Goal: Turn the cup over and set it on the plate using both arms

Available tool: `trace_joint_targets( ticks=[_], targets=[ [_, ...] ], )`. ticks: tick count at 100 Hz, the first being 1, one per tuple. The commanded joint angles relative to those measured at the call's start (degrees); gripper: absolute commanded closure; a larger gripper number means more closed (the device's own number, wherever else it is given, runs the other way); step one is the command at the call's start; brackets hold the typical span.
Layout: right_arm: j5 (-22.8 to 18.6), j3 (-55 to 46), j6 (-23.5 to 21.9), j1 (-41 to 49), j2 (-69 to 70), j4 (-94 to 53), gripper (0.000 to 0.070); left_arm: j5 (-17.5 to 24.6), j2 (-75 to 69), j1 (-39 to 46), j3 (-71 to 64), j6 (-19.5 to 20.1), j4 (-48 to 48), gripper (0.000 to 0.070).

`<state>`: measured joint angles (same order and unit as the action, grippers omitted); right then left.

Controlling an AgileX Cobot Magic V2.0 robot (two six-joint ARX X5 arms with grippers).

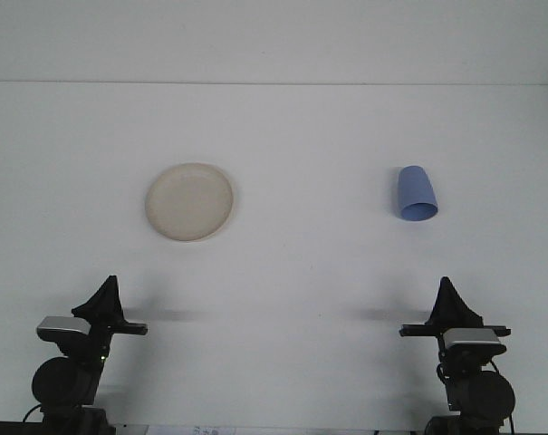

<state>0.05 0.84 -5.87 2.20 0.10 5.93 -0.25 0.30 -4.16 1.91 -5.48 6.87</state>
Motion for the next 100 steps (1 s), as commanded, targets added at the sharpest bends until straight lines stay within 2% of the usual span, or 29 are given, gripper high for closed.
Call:
trace_joint_targets(
  ticks=[1,32,49,73,86,100],
  targets=[
    [0.0,-0.1,-0.3,0.0,0.0,1.0,0.07,0.1,-0.1,-0.1,-1.1,0.1,0.7,0.0688],
    [0.0,2.4,-0.4,0.0,0.0,1.2,0.07,0.1,-0.1,-0.1,-1.1,0.0,0.7,0.0688],
    [0.0,11.8,-0.4,0.0,4.3,-10.0,0.07,0.1,-0.1,-0.1,-1.1,0.1,0.7,0.0688],
    [-0.1,28.8,0.1,0.0,21.8,-27.5,0.07,0.1,-0.1,-0.1,-1.1,0.1,0.7,0.0688],
    [-0.1,35.2,0.1,0.0,29.0,-28.9,0.07,0.1,-0.1,-0.1,-1.1,0.0,0.7,0.0688],
    [-0.1,37.9,0.0,0.0,33.2,-25.6,0.0688,0.1,-0.1,-0.1,-1.1,0.1,0.7,0.0688]
  ],
)
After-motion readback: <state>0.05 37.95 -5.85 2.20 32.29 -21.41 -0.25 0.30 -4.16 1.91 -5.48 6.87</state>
